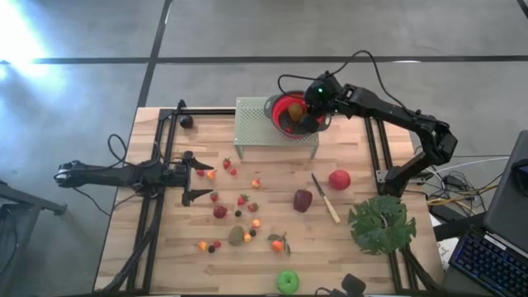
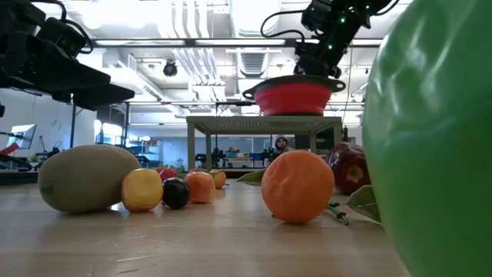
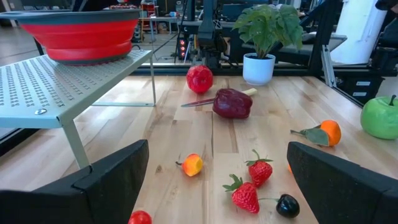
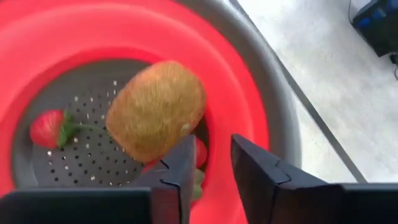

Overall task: Pick & Place Fruit
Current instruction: Put the green apple into the black strainer bowl on the shelf

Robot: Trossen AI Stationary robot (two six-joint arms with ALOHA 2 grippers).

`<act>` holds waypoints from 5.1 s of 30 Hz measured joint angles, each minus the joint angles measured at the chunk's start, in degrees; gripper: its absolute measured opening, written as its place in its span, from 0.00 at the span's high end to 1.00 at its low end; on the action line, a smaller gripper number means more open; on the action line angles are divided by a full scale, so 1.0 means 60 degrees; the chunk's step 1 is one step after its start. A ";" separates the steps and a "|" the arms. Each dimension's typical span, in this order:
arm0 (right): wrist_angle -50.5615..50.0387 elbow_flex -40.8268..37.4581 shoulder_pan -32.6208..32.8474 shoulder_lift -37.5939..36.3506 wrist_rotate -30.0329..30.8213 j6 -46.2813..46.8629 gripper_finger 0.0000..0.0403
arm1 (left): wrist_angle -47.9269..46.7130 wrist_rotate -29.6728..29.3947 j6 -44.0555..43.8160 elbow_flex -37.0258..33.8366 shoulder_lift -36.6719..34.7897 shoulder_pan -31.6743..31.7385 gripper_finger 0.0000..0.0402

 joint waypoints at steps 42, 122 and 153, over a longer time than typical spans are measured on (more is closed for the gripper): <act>-0.0452 0.0135 0.7518 -0.0091 -0.0023 0.0639 0.98 | 0.0002 -0.0002 -0.0001 0.0000 0.0000 -0.0002 0.03; 0.5171 -0.0563 1.1799 0.4317 -0.2489 0.2976 0.82 | 0.0000 0.0001 0.0000 0.0000 0.0025 0.0001 0.03; 0.2481 -0.0552 1.0830 0.1424 -0.1421 0.1578 0.98 | -0.0004 0.0001 0.0000 0.0000 0.0025 0.0000 0.03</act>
